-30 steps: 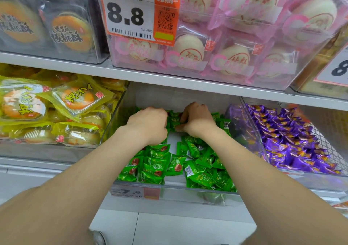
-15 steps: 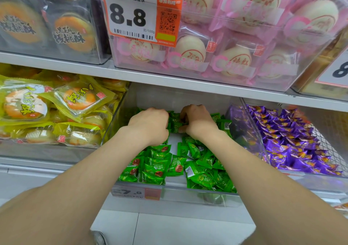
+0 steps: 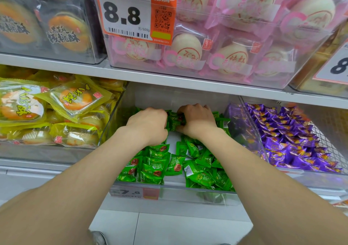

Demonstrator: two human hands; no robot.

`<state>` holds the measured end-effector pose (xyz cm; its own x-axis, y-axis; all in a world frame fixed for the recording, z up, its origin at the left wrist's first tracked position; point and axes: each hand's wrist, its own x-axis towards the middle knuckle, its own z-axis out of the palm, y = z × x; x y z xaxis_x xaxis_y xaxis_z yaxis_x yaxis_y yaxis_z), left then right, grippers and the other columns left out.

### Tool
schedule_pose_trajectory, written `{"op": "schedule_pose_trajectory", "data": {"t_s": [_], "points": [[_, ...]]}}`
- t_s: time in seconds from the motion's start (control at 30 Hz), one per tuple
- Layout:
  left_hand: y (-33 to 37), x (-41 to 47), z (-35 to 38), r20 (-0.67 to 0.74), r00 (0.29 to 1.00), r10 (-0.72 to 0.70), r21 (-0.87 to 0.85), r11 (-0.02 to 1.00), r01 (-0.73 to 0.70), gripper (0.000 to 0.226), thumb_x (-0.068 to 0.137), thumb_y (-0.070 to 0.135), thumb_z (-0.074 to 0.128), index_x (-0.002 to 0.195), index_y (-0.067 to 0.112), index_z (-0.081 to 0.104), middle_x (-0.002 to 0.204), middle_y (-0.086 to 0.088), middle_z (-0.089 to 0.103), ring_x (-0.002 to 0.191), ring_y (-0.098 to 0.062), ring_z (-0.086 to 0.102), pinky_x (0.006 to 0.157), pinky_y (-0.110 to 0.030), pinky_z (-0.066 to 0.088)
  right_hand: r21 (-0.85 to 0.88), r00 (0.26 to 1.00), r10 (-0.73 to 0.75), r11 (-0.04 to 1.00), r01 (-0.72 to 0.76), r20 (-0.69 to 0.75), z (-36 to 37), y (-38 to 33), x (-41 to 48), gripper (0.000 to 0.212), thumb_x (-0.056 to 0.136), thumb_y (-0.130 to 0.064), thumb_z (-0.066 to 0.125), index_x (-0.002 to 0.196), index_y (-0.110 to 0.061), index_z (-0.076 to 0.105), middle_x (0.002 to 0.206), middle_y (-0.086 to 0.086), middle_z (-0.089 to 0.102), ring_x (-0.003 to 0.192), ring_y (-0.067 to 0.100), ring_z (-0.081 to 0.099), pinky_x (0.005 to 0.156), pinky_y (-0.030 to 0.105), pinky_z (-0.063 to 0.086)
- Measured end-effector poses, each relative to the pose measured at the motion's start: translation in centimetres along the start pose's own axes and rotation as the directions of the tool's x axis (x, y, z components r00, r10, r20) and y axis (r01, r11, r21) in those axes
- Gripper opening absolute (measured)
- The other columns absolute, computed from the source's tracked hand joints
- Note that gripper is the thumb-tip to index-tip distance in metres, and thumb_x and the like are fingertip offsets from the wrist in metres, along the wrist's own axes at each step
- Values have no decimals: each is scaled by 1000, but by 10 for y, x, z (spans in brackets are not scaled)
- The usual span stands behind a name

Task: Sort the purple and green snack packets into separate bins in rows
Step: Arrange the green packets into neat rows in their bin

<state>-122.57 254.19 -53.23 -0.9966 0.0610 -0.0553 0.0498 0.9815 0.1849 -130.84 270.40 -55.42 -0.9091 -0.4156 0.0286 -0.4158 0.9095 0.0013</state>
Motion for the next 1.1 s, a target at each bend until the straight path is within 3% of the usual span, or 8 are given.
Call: {"op": "schedule_pose_trajectory", "data": {"t_s": [0.43,0.6,0.77,0.87,0.93,1.03,1.1], "points": [[1,0,0,9,1000,6,10,1000,-6,16,93,32,63,101,19,67,101,-3,67,92,-28,66,82,-45,61,-78,998,-16,997,11,-64,5,0,1,49,82,-57,77,122,-31,68,113,5,71,110,31,65,99,38,41],[0,0,-1,5,1000,10,10,1000,-10,16,94,32,63,103,20,66,102,-3,67,92,-27,66,82,-45,61,-83,998,-27,996,22,-56,0,-4,1,56,80,-62,79,126,-31,68,116,3,71,111,30,65,96,37,42],[0,0,-2,10,1000,4,11,1000,-4,16,93,33,63,103,21,66,104,-3,66,94,-28,66,83,-45,61,-30,1000,-7,1000,7,-3,-8,-7,0,63,76,-57,86,127,-24,67,119,7,69,109,33,66,84,36,44],[-1,-1,-2,12,1000,0,3,1000,0,17,93,33,63,104,21,66,105,-3,67,95,-29,66,84,-45,61,31,1000,19,999,-19,-1,-15,-3,-3,56,80,-49,87,125,-23,67,120,8,68,110,35,66,88,38,49],[-3,-1,-2,5,1000,4,-3,1000,-4,16,93,33,63,104,22,65,105,-3,67,94,-29,66,83,-45,61,125,999,46,991,-44,-9,-21,1,-4,37,85,-38,81,118,-28,69,119,8,68,111,36,65,91,40,55],[-2,-1,-2,-12,1000,13,-12,1000,-13,12,92,31,63,101,23,65,103,-3,66,93,-29,66,82,-45,61,143,991,-35,990,17,127,-38,16,-13,16,81,-36,76,95,-29,73,100,0,70,99,26,66,88,34,57],[-1,-2,-2,-34,999,16,-30,999,-17,6,91,28,64,96,26,63,102,-2,66,93,-29,65,81,-45,60,181,942,-151,978,100,299,-53,19,-33,34,76,-51,86,98,-27,75,89,-8,72,83,13,68,79,27,57]]}}
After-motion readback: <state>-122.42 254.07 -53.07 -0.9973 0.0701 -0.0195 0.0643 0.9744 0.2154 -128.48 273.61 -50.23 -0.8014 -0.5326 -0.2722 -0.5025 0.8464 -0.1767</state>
